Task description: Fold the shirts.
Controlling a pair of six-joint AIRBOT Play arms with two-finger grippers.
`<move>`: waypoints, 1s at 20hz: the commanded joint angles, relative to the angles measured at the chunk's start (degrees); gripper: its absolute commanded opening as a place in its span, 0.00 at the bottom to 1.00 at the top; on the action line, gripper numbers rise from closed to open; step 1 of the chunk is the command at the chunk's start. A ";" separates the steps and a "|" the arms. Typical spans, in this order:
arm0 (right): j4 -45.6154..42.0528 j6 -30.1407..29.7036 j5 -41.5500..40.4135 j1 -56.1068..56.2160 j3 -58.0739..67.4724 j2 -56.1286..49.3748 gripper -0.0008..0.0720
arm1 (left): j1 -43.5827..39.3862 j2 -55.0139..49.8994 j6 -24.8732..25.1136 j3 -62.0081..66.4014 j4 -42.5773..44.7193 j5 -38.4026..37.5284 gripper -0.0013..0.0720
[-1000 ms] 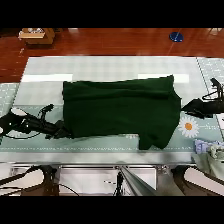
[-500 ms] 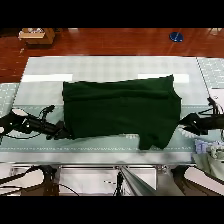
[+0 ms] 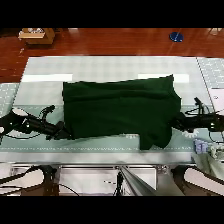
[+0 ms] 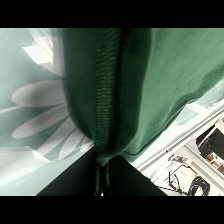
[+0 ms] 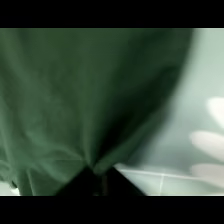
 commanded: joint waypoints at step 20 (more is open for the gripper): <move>10.78 -1.44 -20.90 11.85 22.73 0.37 0.05 | -5.79 -1.51 -0.07 30.84 -17.64 9.94 0.05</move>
